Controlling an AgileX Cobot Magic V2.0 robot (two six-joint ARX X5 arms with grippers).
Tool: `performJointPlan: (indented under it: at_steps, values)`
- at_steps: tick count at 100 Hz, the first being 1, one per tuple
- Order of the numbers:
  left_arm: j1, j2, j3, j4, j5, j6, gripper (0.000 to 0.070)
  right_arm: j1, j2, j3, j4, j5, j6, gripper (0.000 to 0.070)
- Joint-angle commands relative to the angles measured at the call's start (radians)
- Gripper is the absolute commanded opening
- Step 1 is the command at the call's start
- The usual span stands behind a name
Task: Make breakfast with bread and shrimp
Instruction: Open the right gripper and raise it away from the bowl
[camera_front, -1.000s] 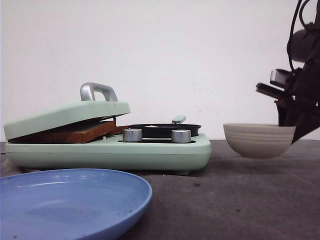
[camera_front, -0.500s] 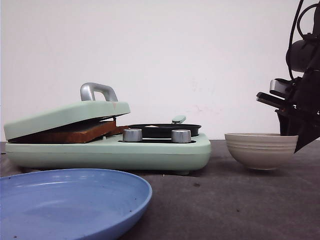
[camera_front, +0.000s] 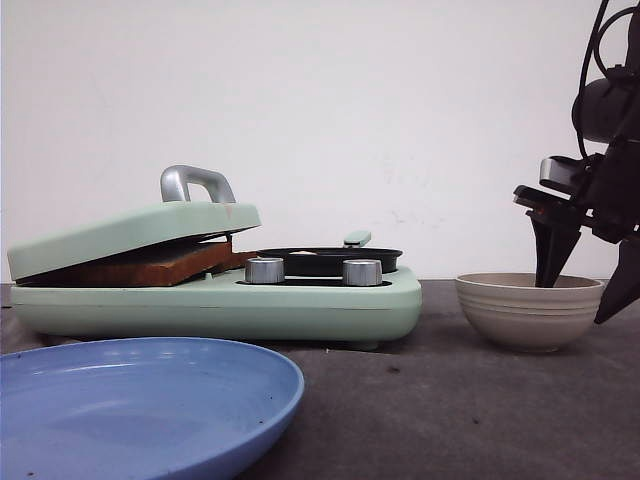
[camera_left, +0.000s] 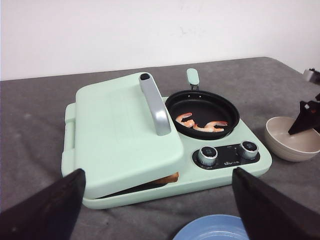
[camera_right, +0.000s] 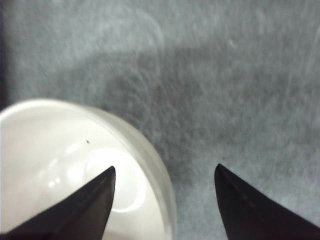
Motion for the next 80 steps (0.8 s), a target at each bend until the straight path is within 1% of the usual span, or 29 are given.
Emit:
performJointPlan:
  at_steps: [1,34,48,62,64,71,76,80]
  values:
    - [-0.003,0.002,0.005,0.003,-0.001,-0.002,0.0509,-0.002,-0.03,0.018,0.011,-0.001,-0.019,0.0391]
    - [-0.003,0.002,0.005,0.007,-0.001,-0.006,0.0509,-0.002,-0.236,0.018,0.017,-0.006,-0.019,0.039]
    - [-0.003,0.002,0.005,0.008,0.014,-0.032,0.0509,-0.001,-0.358,0.018,0.018,-0.072,-0.021,0.039]
    - [-0.003,0.002,0.005,0.009,0.026,-0.032,0.0499,0.013,-0.48,0.018,0.018,-0.135,-0.017,0.0389]
    - [-0.003,0.002,0.005,0.009,0.026,-0.032,0.0489,0.017,-0.496,0.018,0.018,-0.139,-0.017,0.0389]
    - [-0.003,0.002,0.005,0.012,0.026,-0.032,0.0408,0.037,-0.552,0.018,0.017,-0.153,-0.017,0.0387]
    - [-0.003,0.002,0.005,0.02,0.026,-0.032,0.0317,0.052,-0.589,0.018,0.018,-0.159,-0.018,0.0374]
    - [-0.003,0.002,0.005,0.031,0.026,-0.032,0.0225,0.066,-0.617,0.018,0.018,-0.158,-0.018,0.032]
